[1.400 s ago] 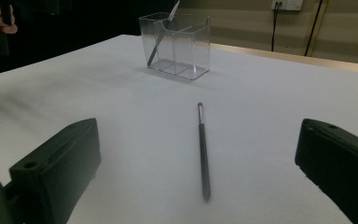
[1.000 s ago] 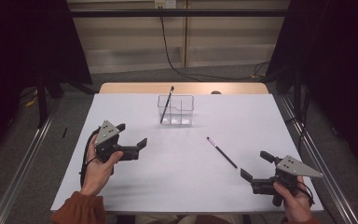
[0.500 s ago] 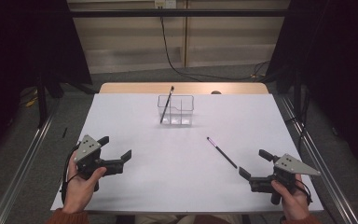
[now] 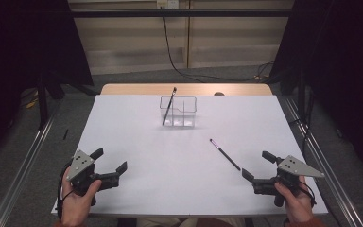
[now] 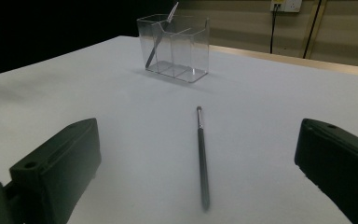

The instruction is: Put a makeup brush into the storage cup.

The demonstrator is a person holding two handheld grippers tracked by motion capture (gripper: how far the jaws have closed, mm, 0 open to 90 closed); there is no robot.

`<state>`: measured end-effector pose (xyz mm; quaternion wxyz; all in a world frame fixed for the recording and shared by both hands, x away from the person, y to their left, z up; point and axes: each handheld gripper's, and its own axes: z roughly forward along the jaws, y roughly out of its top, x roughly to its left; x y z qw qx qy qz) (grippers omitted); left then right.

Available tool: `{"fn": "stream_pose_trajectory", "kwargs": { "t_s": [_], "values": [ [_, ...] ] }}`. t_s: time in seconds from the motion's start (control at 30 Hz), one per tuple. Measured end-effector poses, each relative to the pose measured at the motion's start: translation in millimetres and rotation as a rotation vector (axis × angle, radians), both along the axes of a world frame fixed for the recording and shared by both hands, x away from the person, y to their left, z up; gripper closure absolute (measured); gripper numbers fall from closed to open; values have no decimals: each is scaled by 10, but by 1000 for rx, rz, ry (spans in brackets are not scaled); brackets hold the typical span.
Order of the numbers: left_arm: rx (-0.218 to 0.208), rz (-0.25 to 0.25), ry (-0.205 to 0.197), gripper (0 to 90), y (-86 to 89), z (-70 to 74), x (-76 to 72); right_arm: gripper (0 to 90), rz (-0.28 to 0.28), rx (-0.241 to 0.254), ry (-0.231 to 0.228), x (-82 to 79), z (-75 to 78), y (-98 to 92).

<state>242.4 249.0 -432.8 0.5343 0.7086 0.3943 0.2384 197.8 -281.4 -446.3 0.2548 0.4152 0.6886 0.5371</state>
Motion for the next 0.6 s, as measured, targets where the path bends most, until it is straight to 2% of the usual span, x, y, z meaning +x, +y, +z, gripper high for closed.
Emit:
{"fn": "stream_pose_trajectory", "kwargs": {
  "t_s": [0.1,0.23,0.37,0.6],
  "values": [
    [-6,2,-14,26,28,-35,-31,0,-3,2,-7,-17,4,-16],
    [-52,9,1,27,79,-59,-20,0,-4,2,-9,-24,7,-23],
    [-47,10,-7,27,89,-55,-29,0,-9,13,-10,-29,11,-24],
    [-53,6,2,25,112,-45,-56,0,-18,20,-6,-14,20,-28]
  ]
}}
